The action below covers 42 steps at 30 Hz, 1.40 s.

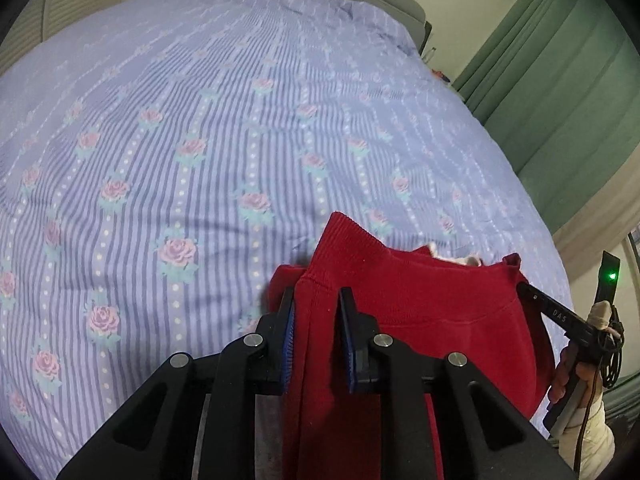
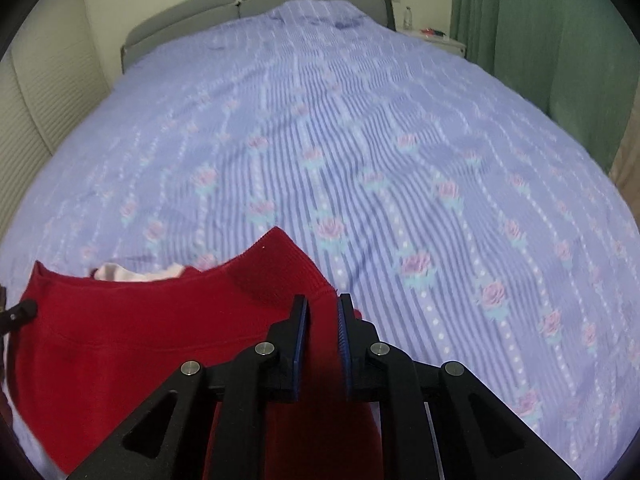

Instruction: Fold small clothes

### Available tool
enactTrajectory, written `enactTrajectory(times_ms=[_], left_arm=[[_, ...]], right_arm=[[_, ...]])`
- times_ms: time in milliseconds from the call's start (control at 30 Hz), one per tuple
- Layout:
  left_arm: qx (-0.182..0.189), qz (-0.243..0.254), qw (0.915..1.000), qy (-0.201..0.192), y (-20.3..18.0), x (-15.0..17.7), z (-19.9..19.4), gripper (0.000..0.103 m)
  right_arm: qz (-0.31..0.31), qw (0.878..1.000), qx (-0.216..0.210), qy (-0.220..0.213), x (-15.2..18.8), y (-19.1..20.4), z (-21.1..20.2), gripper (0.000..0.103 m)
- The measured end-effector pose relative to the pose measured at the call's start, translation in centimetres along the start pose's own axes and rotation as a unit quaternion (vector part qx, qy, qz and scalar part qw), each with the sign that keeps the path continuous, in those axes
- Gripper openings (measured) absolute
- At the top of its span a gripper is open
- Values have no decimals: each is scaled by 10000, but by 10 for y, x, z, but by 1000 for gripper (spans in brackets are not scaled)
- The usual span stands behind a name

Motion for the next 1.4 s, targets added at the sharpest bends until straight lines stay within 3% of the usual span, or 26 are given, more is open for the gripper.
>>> enactTrajectory(times_ms=[33, 67, 100, 133, 200, 367, 400, 533, 600, 700, 833, 1000, 1067, 1233, 1400], left_arm=[[-56, 2, 10000, 31, 2, 2, 0, 27], [-150, -13, 9999, 32, 5, 3, -1, 40], [-355, -23, 9994, -8, 10, 3, -5, 48], [-481, 7, 9988, -34, 13, 3, -9, 60], [-560, 151, 9983, -105, 13, 3, -19, 62], [-939, 430, 9935, -477, 12, -1, -58, 76], [-974, 490, 9926, -529, 12, -3, -63, 77], [-875, 544, 9930, -577, 10, 0, -81, 78], [-593, 517, 9951, -605, 4, 8, -87, 78], [-301, 403, 9968, -616, 3, 29, -99, 78], [-147, 661, 9963, -522, -6, 61, -102, 78], [91, 814, 9957, -424, -8, 81, -95, 78], [292, 707, 9965, -328, -5, 82, -86, 78], [1185, 185, 9928, -54, -4, 76, -65, 77], [1393, -51, 9902, 27, 0, 64, -46, 76]], right_arm=[[46, 10000, -2, 2, 1, 0, 0, 15], [34, 10000, 24, 7, 1, 1, -1, 17], [6, 10000, 67, 20, 1, 1, -4, 25], [-11, 9999, 141, 25, 0, 0, -7, 39], [-53, 9994, 342, -58, -3, -5, -21, 52], [-172, 9936, 830, -747, -16, -9, -83, 55], [-155, 9922, 896, -852, -18, -8, -94, 62], [-154, 9894, 841, -1173, -13, 3, -131, 65], [-180, 9895, 737, -1229, -4, 11, -140, 65], [-173, 9924, 408, -1146, 18, 22, -147, 65], [-72, 9948, 23, -1019, 57, 37, -149, 65], [-136, 9964, -115, -830, 90, 64, -145, 65], [-184, 9964, -237, -794, 94, 80, -141, 65], [-414, 9964, -393, -622, 98, 124, -124, 65], [-646, 9957, -485, -464, 99, 158, -100, 64]])
Point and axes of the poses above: each gripper's, at about its wrist camera, not at the fingertips, and z roughly the way its jaws point, y to its left, x to its underside, the point moved 10 cm from there along z, roughly the way its jaws point, and after that the axes turned 3 degrees about -x, right-handed, at the moved point
